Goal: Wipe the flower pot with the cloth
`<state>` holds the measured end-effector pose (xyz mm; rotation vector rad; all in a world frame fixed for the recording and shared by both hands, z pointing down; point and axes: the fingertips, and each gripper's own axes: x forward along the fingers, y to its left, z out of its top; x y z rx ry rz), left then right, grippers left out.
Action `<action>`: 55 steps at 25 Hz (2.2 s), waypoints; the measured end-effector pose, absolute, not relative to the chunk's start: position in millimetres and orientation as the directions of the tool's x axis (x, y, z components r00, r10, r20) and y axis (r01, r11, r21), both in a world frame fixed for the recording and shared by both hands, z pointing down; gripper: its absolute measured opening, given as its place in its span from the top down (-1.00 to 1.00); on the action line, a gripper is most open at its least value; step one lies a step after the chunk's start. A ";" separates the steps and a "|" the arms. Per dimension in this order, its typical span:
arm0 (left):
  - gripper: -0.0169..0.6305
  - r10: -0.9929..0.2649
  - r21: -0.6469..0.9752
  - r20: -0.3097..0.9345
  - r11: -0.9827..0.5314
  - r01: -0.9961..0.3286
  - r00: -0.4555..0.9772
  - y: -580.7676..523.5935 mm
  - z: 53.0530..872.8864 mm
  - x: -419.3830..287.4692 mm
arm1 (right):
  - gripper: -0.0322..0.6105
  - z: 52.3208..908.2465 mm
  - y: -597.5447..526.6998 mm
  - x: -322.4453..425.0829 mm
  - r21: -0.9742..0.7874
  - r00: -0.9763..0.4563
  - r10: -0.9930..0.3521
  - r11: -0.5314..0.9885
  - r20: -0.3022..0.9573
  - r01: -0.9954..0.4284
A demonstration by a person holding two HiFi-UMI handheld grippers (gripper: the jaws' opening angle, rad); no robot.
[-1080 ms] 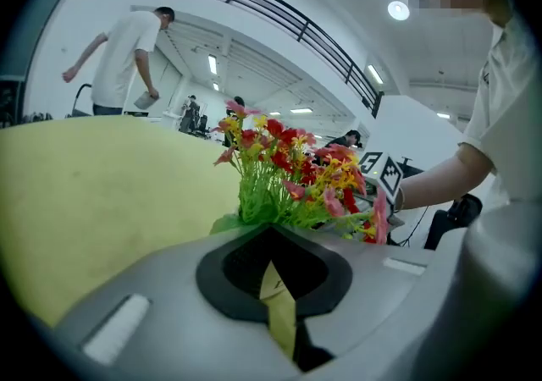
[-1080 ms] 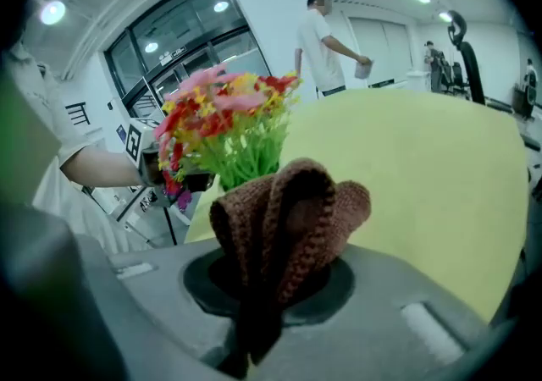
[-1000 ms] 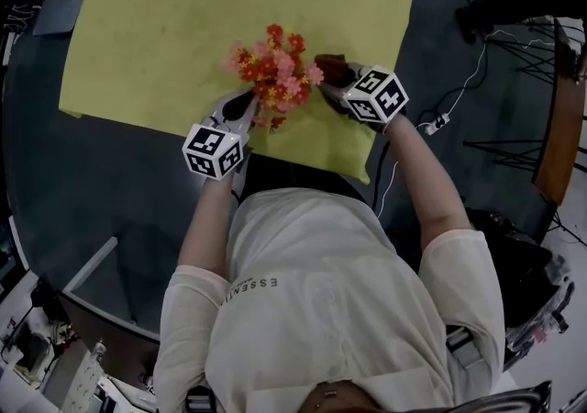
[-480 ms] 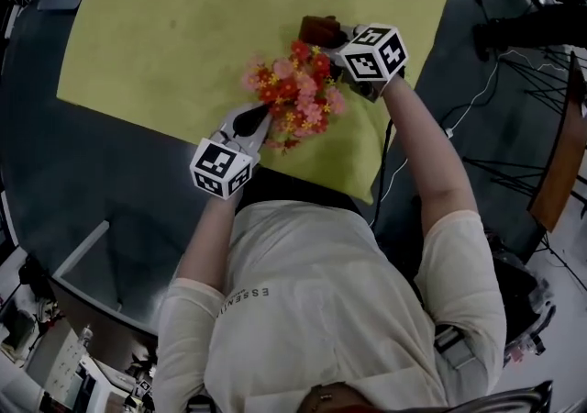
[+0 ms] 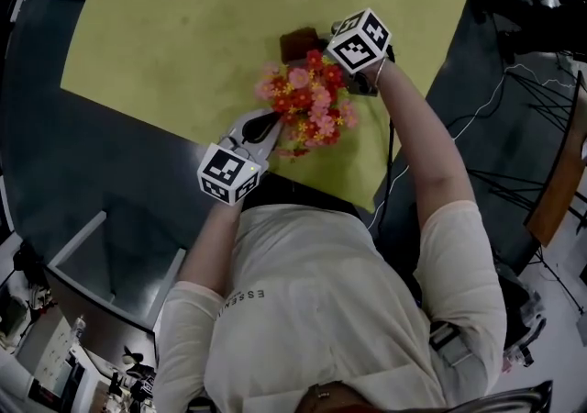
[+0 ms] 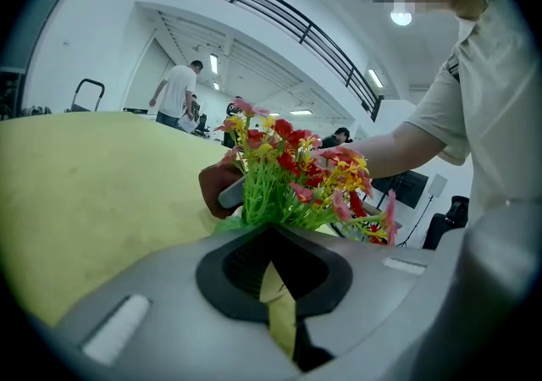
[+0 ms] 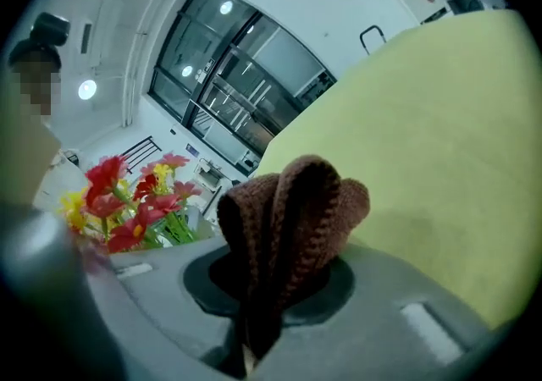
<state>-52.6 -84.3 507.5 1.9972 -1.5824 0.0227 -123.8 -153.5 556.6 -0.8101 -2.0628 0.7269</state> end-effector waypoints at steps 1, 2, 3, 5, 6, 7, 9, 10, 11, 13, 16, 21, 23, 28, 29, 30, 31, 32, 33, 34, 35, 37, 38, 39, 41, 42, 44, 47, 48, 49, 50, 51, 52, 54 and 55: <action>0.91 -0.886 0.429 0.361 -0.121 -0.895 0.293 -83.1 507.5 -53.7 | 0.76 555.7 -149.7 -122.8 -0.729 -0.466 0.760 0.617 0.453 0.296; 0.91 -0.886 0.430 0.361 -0.118 -0.895 0.290 -82.0 507.7 -55.0 | 0.76 555.0 -147.0 -121.9 -0.739 -0.451 0.771 0.605 0.451 0.295; 0.91 -0.887 0.431 0.361 -0.114 -0.895 0.287 -81.1 507.8 -56.4 | 0.76 554.4 -145.5 -120.8 -0.748 -0.440 0.778 0.596 0.449 0.291; 0.91 -0.890 0.434 0.359 -0.107 -0.895 0.280 -80.8 507.9 -58.1 | 0.76 553.4 -146.7 -116.6 -0.764 -0.433 0.784 0.584 0.444 0.275; 0.91 -0.891 0.435 0.358 -0.105 -0.894 0.278 -81.3 507.9 -57.7 | 0.76 553.3 -149.2 -112.7 -0.770 -0.436 0.784 0.581 0.442 0.264; 0.91 -0.892 0.435 0.358 -0.104 -0.894 0.277 -82.1 508.1 -56.3 | 0.76 553.3 -152.5 -107.4 -0.774 -0.442 0.781 0.580 0.440 0.254; 0.91 -0.890 0.436 0.359 -0.108 -0.894 0.282 -83.6 508.4 -52.2 | 0.76 552.9 -159.5 -94.2 -0.776 -0.463 0.771 0.584 0.437 0.239; 0.91 -0.888 0.435 0.359 -0.113 -0.893 0.287 -84.1 508.4 -50.5 | 0.76 552.2 -162.9 -87.6 -0.775 -0.478 0.763 0.588 0.435 0.232; 0.91 -0.886 0.433 0.359 -0.119 -0.893 0.292 -84.1 508.1 -49.7 | 0.76 551.1 -166.0 -81.6 -0.775 -0.495 0.753 0.592 0.433 0.222; 0.91 -0.883 0.433 0.361 -0.126 -0.893 0.300 -82.0 507.2 -51.1 | 0.76 547.6 -169.9 -72.3 -0.777 -0.534 0.730 0.598 0.426 0.198; 0.91 -0.880 0.439 0.363 -0.129 -0.889 0.307 -77.2 507.7 -52.6 | 0.76 541.8 -173.7 -58.8 -0.791 -0.605 0.689 0.592 0.400 0.151; 0.91 -0.866 0.440 0.363 -0.167 -0.882 0.345 -77.3 506.3 -46.3 | 0.76 532.3 -177.4 -23.8 -0.786 -0.701 0.589 0.615 0.401 0.067; 0.91 -0.854 0.431 0.363 -0.199 -0.880 0.371 -78.1 506.0 -46.9 | 0.76 532.7 -175.5 -11.9 -0.759 -0.728 0.530 0.651 0.435 0.020; 0.91 -0.846 0.385 0.344 -0.269 -0.883 0.408 -75.2 499.9 -48.7 | 0.76 534.5 -177.2 13.7 -0.523 -0.772 0.218 0.835 0.597 -0.169; 0.91 -0.851 0.369 0.327 -0.285 -0.885 0.410 -75.7 494.7 -50.2 | 0.76 529.3 -179.2 19.1 -0.450 -0.778 0.124 0.866 0.616 -0.218; 0.91 -0.858 0.349 0.311 -0.298 -0.888 0.410 -76.9 489.1 -52.3 | 0.76 522.2 -180.3 24.7 -0.382 -0.781 0.033 0.885 0.623 -0.267; 0.91 -0.864 0.331 0.299 -0.305 -0.893 0.406 -78.0 483.7 -54.8 | 0.76 514.2 -179.5 30.4 -0.322 -0.782 -0.050 0.894 0.622 -0.313; 0.91 -0.870 0.316 0.289 -0.308 -0.897 0.400 -78.5 478.5 -57.3 | 0.76 506.2 -176.6 36.3 -0.274 -0.779 -0.122 0.893 0.615 -0.357; 0.91 -0.877 0.305 0.280 -0.306 -0.902 0.392 -78.0 473.2 -59.7 | 0.76 499.0 -171.5 42.5 -0.241 -0.772 -0.184 0.884 0.608 -0.400; 0.91 -0.885 0.293 0.270 -0.301 -0.907 0.381 -76.5 467.7 -62.2 | 0.76 492.6 -164.6 48.7 -0.223 -0.763 -0.234 0.868 0.603 -0.443; 0.91 -0.893 0.281 0.259 -0.294 -0.914 0.367 -74.1 462.0 -65.1 | 0.76 486.5 -156.3 54.6 -0.218 -0.753 -0.275 0.848 0.598 -0.483; 0.91 -0.911 0.261 0.237 -0.275 -0.925 0.337 -66.6 451.2 -70.8 | 0.76 473.6 -138.6 64.1 -0.229 -0.740 -0.346 0.801 0.576 -0.553; 0.91 -0.918 0.257 0.227 -0.265 -0.929 0.325 -61.3 446.8 -72.3 | 0.76 467.4 -129.7 67.9 -0.236 -0.736 -0.377 0.780 0.563 -0.580; 0.91 -0.923 0.256 0.221 -0.257 -0.932 0.315 -54.7 443.2 -72.5 | 0.76 462.0 -120.5 71.2 -0.239 -0.731 -0.403 0.762 0.551 -0.601; 0.91 -0.929 0.253 0.213 -0.248 -0.935 0.304 -39.5 437.5 -69.3 | 0.76 452.5 -101.5 74.8 -0.230 -0.723 -0.440 0.747 0.532 -0.624; 0.91 -0.931 0.251 0.211 -0.243 -0.937 0.298 -31.6 435.1 -66.9 | 0.76 447.7 -91.7 74.4 -0.219 -0.725 -0.449 0.751 0.522 -0.623; 0.91 -0.935 0.247 0.206 -0.234 -0.940 0.287 -16.6 430.1 -62.6 | 0.76 437.8 -71.3 69.5 -0.201 -0.740 -0.449 0.771 0.500 -0.604; 0.91 -0.938 0.237 0.198 -0.236 -0.942 0.285 1.5 423.8 -61.4 | 0.76 427.2 -42.6 51.6 -0.193 -0.773 -0.424 0.806 0.472 -0.560; 0.90 -0.937 0.234 0.198 -0.239 -0.942 0.287 7.2 423.2 -63.8 | 0.76 425.9 -33.6 42.9 -0.195 -0.782 -0.415 0.813 0.466 -0.548; 0.91 -0.937 0.232 0.198 -0.241 -0.942 0.288 12.4 423.2 -68.4 | 0.76 425.8 -24.7 32.7 -0.201 -0.790 -0.406 0.819 0.460 -0.538; 0.90 -0.937 0.232 0.198 -0.240 -0.943 0.288 16.4 423.6 -75.2 | 0.76 426.8 -15.8 21.3 -0.206 -0.797 -0.393 0.825 0.458 -0.526; 0.90 -0.938 0.234 0.199 -0.237 -0.943 0.285 18.9 424.3 -83.5 | 0.76 428.8 -7.1 9.0 -0.208 -0.802 -0.378 0.833 0.462 -0.512; 0.90 -0.938 0.238 0.199 -0.234 -0.943 0.283 19.5 425.1 -92.5 | 0.76 431.4 0.9 -3.5 -0.205 -0.805 -0.361 0.843 0.471 -0.498; 0.90 -0.937 0.247 0.195 -0.239 -0.939 0.289 16.4 426.5 -109.5 | 0.76 438.2 12.4 -27.5 -0.195 -0.805 -0.335 0.858 0.489 -0.475; 0.90 -0.933 0.248 0.196 -0.250 -0.936 0.301 14.1 427.2 -116.9 | 0.76 442.8 15.3 -38.7 -0.197 -0.803 -0.329 0.858 0.497 -0.474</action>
